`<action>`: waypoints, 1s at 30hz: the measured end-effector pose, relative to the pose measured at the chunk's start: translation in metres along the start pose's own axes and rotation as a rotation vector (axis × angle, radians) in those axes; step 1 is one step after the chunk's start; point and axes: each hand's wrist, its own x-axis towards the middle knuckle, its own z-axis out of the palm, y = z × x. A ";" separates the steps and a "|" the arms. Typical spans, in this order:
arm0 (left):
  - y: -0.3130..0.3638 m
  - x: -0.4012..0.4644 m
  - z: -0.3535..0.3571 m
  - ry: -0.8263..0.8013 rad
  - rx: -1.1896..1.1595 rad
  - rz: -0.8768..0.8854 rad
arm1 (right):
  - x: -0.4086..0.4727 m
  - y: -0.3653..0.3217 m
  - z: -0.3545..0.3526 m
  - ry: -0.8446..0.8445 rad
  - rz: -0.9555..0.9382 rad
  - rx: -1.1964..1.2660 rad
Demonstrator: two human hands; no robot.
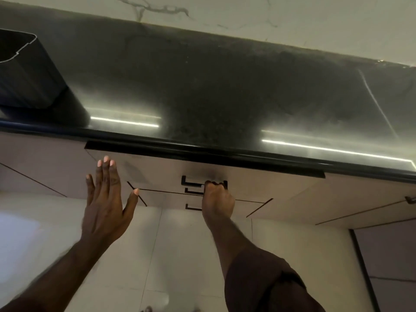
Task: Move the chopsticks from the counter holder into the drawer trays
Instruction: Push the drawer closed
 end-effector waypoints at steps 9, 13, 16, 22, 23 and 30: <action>0.000 0.034 0.006 0.061 -0.050 0.019 | 0.029 0.004 0.005 -0.007 0.003 0.036; 0.000 0.042 0.009 0.089 -0.066 0.045 | 0.041 0.004 0.006 -0.080 0.070 0.105; 0.002 0.047 0.010 0.096 -0.086 0.053 | 0.049 0.004 0.002 -0.111 0.084 0.074; 0.006 0.046 0.006 0.098 -0.082 0.067 | 0.048 0.000 -0.003 -0.070 0.052 0.039; 0.008 0.045 0.004 0.097 -0.082 0.069 | 0.045 0.001 -0.005 -0.038 0.031 0.045; 0.027 0.041 -0.015 0.098 -0.081 0.103 | 0.012 0.006 -0.042 0.180 -0.100 0.160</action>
